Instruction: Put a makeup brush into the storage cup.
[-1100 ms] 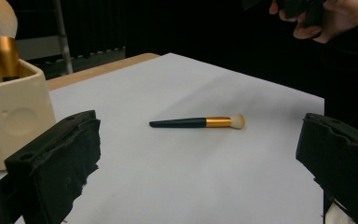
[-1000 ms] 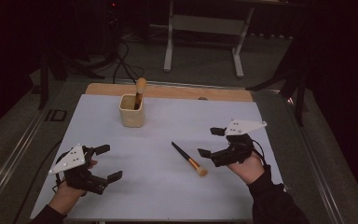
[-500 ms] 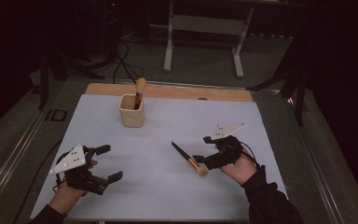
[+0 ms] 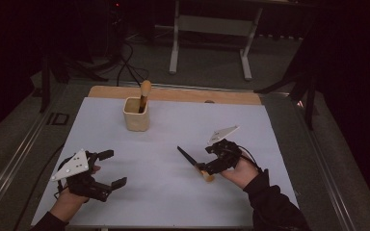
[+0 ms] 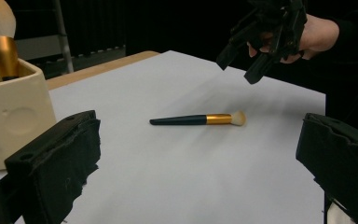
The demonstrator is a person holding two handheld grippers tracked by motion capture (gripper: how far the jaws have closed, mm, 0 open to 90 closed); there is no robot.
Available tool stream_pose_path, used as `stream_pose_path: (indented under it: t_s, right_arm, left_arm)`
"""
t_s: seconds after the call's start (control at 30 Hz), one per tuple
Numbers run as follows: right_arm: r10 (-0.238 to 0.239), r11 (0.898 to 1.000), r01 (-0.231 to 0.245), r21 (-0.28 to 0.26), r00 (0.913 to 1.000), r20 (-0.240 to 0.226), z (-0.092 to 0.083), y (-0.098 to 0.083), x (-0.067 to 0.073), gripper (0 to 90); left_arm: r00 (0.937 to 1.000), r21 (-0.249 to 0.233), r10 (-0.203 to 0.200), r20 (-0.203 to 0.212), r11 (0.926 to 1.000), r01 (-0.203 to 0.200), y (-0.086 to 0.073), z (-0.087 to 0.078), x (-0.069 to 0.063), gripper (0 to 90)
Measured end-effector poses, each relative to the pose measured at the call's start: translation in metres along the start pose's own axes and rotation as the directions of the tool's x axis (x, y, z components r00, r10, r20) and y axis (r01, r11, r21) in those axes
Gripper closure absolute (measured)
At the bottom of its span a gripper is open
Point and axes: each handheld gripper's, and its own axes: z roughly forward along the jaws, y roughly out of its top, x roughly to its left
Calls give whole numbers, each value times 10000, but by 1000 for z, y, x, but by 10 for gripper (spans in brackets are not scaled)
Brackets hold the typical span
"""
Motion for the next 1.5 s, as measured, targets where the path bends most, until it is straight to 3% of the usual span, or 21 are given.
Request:
stream_pose_path:
  t_s: [0.17,0.5,0.63,0.83,1.2,1.5]
  right_arm:
    - [62,9957,-55,924,10000,-71,11,2,-3,297]
    - [-15,9891,33,1474,9999,-127,25,4,-3,374]
    - [188,9843,-193,1757,9998,46,29,5,-5,430]
    - [436,9757,-498,2132,9985,335,35,6,-8,445]
    - [1275,9416,-1423,3052,9895,681,49,6,-14,492]
    - [1408,9193,-1586,3601,9872,754,63,9,-17,513]
  left_arm:
    - [10000,17,-28,-39,10000,28,0,-1,0,3]
    - [10000,12,-5,-51,10000,5,0,-1,-1,3]
    - [10000,30,-11,-46,10000,11,0,-1,0,3]
    - [10000,21,-8,-37,10000,8,0,-1,0,3]
    - [10000,53,0,-65,10000,0,-1,-1,0,3]
    - [9999,67,47,-100,10000,-47,-1,-2,-1,3]
